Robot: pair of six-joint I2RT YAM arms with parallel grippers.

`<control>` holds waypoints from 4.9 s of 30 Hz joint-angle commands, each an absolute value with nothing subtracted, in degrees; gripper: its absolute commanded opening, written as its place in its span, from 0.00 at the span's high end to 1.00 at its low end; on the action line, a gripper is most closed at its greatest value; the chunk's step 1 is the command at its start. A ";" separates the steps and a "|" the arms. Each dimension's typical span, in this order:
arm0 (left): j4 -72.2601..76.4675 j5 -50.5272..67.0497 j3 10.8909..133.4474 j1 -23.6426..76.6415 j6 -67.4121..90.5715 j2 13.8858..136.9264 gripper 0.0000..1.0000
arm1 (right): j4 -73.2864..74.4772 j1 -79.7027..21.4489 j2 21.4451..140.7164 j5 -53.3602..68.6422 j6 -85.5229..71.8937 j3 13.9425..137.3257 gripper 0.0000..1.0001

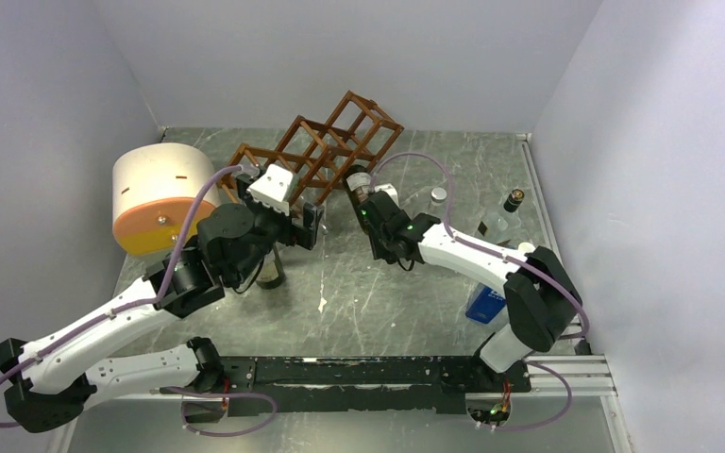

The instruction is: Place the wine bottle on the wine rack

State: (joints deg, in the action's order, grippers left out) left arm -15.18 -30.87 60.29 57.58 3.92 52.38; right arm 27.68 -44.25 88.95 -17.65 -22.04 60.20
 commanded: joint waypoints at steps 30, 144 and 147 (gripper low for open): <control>-22.79 -32.69 71.73 57.83 1.32 53.31 0.02 | 1.58 -35.74 100.91 -10.24 2.98 70.51 1.00; -12.69 -20.45 61.71 57.83 2.86 55.39 0.02 | 59.53 -33.44 40.06 -59.73 -37.46 62.76 0.87; -12.02 -19.57 61.44 57.84 3.11 55.82 0.02 | 58.93 -33.49 40.76 -58.89 -35.37 64.07 1.00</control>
State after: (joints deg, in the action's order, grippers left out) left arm -14.98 -20.29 61.84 57.58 2.42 55.48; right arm 62.85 -33.69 40.32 -58.85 -37.80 62.92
